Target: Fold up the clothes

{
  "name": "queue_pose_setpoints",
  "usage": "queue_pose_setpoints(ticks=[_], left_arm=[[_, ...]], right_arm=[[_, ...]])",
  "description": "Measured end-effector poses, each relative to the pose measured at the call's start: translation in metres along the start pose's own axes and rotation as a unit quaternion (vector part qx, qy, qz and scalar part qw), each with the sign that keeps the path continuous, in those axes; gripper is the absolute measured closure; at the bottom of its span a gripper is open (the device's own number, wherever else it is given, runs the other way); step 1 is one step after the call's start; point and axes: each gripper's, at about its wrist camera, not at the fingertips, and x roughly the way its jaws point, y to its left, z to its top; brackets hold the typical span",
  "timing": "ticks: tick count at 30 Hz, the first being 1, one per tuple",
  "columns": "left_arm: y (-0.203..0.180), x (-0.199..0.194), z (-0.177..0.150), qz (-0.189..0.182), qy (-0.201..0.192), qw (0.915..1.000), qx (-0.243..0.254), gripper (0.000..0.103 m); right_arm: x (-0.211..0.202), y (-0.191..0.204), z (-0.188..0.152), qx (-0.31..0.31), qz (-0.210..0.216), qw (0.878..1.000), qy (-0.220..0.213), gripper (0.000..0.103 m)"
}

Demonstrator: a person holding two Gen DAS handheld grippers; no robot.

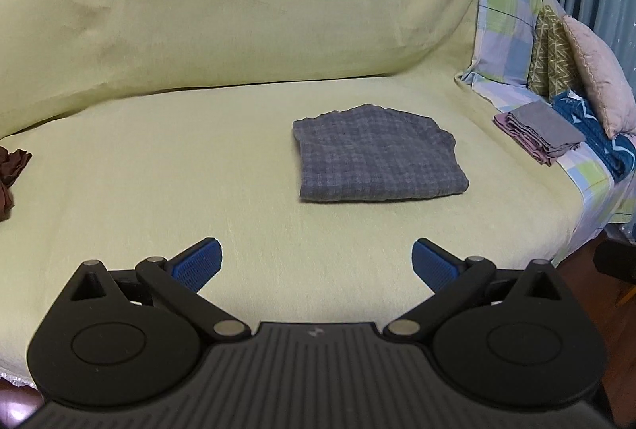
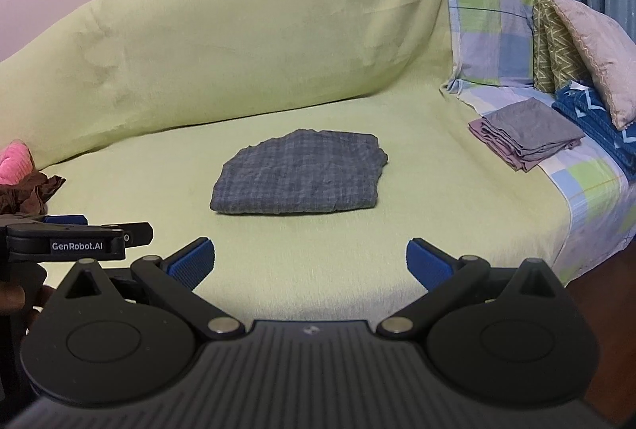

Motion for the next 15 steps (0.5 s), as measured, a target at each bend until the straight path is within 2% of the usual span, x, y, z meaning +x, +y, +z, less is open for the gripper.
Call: queue_pose_setpoints(ticks=[15], left_arm=[[0.006, 0.005, -0.003, 0.004, 0.01, 0.9999, -0.01, 0.0]], right_arm=[[0.015, 0.01, 0.004, -0.008, 0.01, 1.0, 0.004, 0.001]])
